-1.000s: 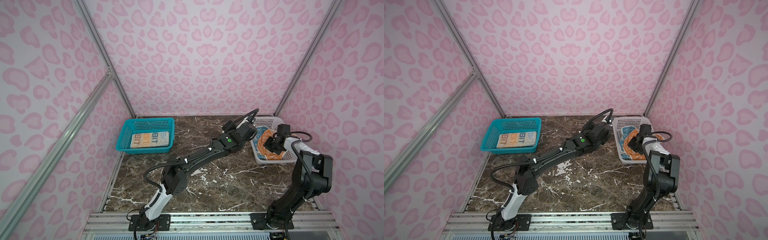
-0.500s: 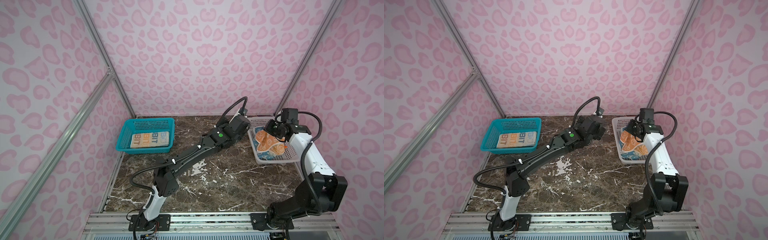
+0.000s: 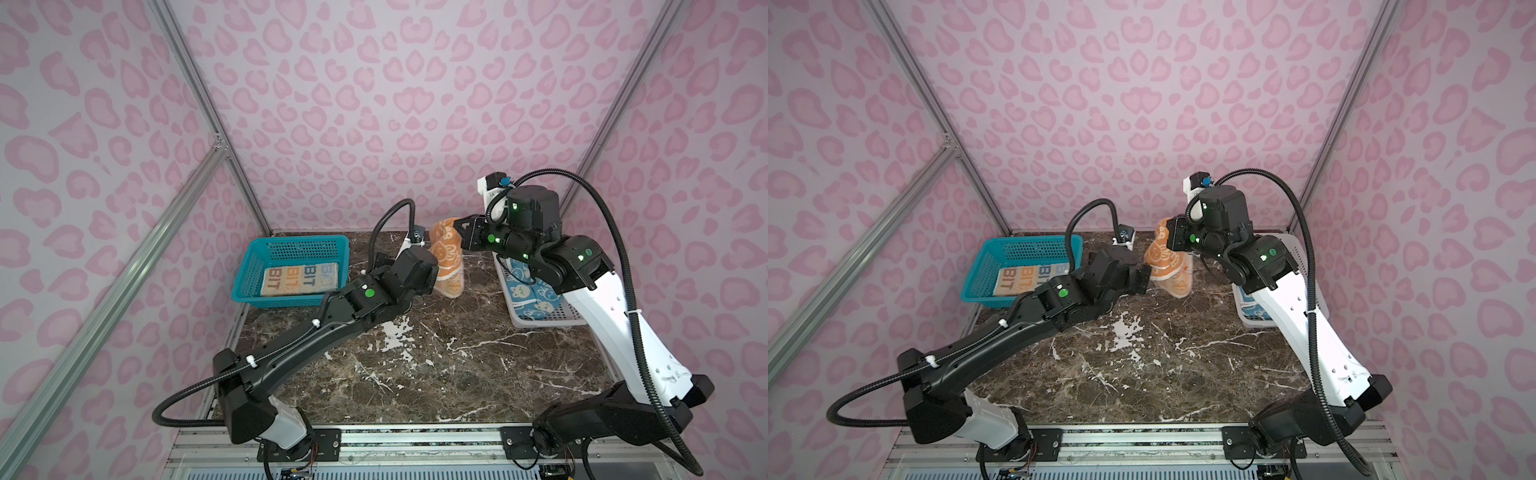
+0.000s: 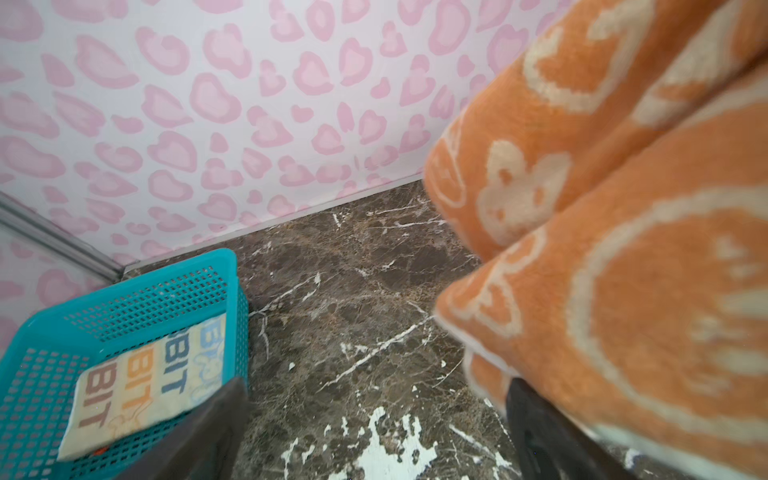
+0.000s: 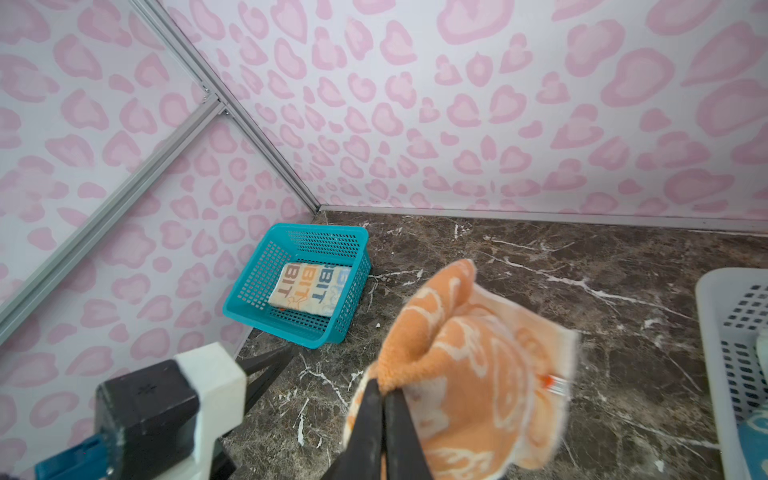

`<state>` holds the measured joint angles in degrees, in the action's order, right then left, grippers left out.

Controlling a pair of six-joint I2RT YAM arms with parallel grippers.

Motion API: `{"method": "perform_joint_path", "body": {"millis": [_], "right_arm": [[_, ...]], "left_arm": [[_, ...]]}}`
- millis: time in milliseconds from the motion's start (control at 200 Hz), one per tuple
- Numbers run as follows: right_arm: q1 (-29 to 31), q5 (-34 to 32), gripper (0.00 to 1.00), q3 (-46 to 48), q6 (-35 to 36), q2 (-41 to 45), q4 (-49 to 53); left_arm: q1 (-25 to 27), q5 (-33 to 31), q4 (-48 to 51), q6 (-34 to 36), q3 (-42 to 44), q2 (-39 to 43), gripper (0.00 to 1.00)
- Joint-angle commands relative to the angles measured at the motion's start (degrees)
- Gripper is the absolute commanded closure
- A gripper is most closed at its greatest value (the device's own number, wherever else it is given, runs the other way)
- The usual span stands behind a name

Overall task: Fold and stack the towels
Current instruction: 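Lift the orange towel out and lay it on the table center with the right gripper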

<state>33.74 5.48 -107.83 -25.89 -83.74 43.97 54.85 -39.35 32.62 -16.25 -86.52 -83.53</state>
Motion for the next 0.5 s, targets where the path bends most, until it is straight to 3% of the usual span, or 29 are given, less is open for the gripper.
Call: {"method": "perform_joint_path", "body": {"millis": [0,180,240,390,495], "right_arm": [[-0.5,-4.3,1.00,5.0,-0.9,-1.2,0.0],[-7.4,0.6,0.95,26.1,-4.2,-1.8,-10.3],[-9.3,1.2,0.73,30.4,-4.0,-3.4,-11.8],[-11.5,5.0,0.34,35.3,-2.7,-7.0,-12.0],[-10.0,5.7,0.18,37.5,-1.8,-7.9,-12.2]], "left_arm": [[-0.8,-3.4,-1.5,-4.9,6.8,6.6,0.02],[-2.2,-3.6,-0.4,-8.3,16.6,13.8,0.02],[-2.5,-3.4,0.6,-8.9,18.1,14.7,0.02],[-2.7,-1.2,0.9,-11.0,22.6,15.3,0.02],[-3.4,1.0,0.4,-14.0,26.3,14.5,0.02]]}}
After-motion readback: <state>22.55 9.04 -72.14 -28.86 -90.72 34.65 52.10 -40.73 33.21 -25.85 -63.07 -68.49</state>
